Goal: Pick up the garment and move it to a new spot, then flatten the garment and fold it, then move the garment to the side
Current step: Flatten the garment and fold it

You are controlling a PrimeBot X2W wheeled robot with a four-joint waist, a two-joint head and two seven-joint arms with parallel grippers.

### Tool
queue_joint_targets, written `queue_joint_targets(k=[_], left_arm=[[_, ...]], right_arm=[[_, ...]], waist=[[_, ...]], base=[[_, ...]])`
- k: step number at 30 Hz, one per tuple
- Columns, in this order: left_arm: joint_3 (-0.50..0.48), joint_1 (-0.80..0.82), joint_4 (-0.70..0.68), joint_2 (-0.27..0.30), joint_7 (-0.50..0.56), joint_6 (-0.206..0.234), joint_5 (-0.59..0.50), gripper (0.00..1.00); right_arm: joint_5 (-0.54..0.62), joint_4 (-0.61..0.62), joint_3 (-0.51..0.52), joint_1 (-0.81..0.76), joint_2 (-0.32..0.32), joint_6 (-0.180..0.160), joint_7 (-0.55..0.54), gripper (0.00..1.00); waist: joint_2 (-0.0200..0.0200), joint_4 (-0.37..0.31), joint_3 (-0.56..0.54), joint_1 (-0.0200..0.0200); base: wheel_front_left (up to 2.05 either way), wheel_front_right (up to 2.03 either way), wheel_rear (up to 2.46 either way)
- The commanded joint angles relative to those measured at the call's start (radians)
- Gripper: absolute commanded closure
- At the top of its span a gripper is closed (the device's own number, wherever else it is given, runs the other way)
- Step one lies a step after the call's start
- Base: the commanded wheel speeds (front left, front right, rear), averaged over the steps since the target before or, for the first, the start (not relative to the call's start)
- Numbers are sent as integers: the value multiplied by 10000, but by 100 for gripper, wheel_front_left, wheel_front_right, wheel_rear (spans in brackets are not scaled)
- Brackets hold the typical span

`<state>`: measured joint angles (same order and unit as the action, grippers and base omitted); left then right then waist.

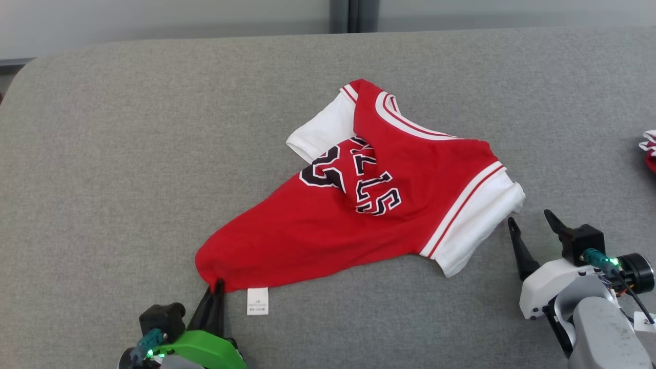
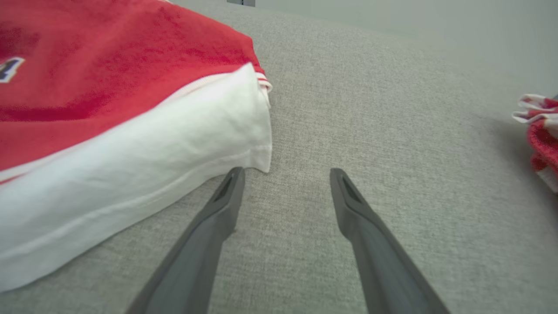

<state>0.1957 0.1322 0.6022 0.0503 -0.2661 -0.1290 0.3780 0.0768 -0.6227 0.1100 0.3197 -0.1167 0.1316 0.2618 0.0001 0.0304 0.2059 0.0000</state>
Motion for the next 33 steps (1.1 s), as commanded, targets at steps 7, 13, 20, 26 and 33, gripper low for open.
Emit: queue_joint_targets(k=[7,13,20,26,33], left_arm=[[94,225,-94,18,38,-16,-219,100],[385,404,-268,29,39,-17,-327,100],[683,605,-276,73,62,-17,-217,100],[767,534,-252,159,64,-17,-174,100],[943,185,-232,194,52,-17,-205,100]], right_arm=[[-354,-337,-754,557,-389,-20,42,0],[-453,-570,-1212,1049,-545,-20,42,0],[-552,-805,-1712,1553,-650,-20,22,0],[-651,-664,-1797,1383,-634,-20,20,65],[-852,-503,-1593,685,-553,-20,20,100]], waist=[[-1,149,357,0],[-1,268,696,0],[-1,424,992,0],[-1,472,968,0],[-1,336,514,0]], base=[[0,0,0],[0,0,0],[0,0,0],[0,0,0],[0,0,0]])
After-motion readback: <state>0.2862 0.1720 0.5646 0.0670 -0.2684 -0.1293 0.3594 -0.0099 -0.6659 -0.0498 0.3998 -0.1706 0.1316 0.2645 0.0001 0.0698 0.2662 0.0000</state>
